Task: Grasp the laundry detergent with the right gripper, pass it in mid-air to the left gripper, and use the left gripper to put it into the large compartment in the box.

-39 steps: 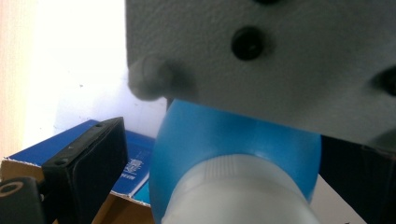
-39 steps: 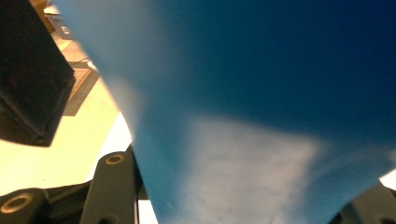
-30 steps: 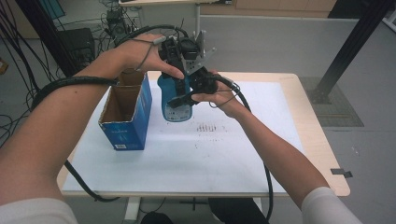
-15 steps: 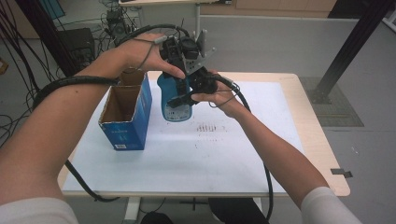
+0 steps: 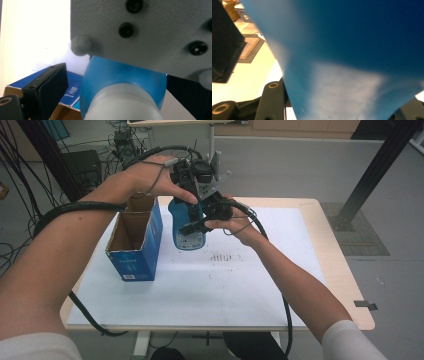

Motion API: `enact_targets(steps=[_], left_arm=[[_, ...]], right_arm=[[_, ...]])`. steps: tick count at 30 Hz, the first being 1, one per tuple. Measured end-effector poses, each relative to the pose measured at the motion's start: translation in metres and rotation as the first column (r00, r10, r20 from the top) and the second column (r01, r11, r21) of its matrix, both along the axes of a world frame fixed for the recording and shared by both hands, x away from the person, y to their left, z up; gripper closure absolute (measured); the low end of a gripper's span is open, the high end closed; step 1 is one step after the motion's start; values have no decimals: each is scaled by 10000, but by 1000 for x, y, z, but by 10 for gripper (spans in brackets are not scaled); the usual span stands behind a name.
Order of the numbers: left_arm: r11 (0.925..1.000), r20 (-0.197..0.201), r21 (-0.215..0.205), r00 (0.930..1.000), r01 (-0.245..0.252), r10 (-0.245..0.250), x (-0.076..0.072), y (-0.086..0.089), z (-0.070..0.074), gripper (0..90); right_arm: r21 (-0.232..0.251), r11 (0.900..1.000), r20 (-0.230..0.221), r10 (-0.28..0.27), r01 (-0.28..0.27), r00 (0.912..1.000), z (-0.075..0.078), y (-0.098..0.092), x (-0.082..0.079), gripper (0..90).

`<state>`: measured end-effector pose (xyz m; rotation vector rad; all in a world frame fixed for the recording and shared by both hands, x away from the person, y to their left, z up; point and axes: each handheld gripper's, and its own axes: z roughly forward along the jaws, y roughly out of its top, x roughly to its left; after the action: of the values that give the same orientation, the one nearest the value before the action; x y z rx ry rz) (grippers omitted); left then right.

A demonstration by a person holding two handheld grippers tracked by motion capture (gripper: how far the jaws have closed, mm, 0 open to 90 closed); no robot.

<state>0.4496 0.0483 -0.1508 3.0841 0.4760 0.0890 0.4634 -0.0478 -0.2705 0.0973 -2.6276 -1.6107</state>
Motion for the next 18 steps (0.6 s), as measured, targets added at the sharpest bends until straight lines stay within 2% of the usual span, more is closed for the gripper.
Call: enact_targets(steps=[2,3,8,9,11,14,16,17,18], left_arm=[[10000,-20,-15,10000,-24,24,0,0,0,47],[10000,-3,-41,10000,-3,3,0,0,0,48],[10000,47,-74,10000,8,-7,0,-1,0,47],[9999,43,-120,10000,-10,10,0,-1,0,46],[9999,50,-115,10000,-17,18,0,-1,1,47],[9999,42,-98,10000,-25,26,0,-1,1,47],[10000,25,-66,10000,-22,22,0,-1,1,47],[10000,24,-69,10000,-21,22,0,-1,1,48],[10000,42,-69,10000,0,0,0,-1,1,48]], right_arm=[[-17,10000,118,-24,24,9999,0,0,1,441],[13,10000,-18,-17,17,10000,0,0,0,441],[25,10000,-8,-45,45,10000,1,-1,0,440],[18,10000,112,-58,57,9999,1,-2,1,440],[47,10000,-20,-36,37,10000,1,-2,0,441],[25,10000,163,-47,46,9999,1,-2,2,440],[24,10000,43,-58,58,10000,1,-2,1,441],[5,10000,133,-63,62,9999,1,-2,1,441],[26,10000,-12,-45,45,10000,1,-2,1,441]])
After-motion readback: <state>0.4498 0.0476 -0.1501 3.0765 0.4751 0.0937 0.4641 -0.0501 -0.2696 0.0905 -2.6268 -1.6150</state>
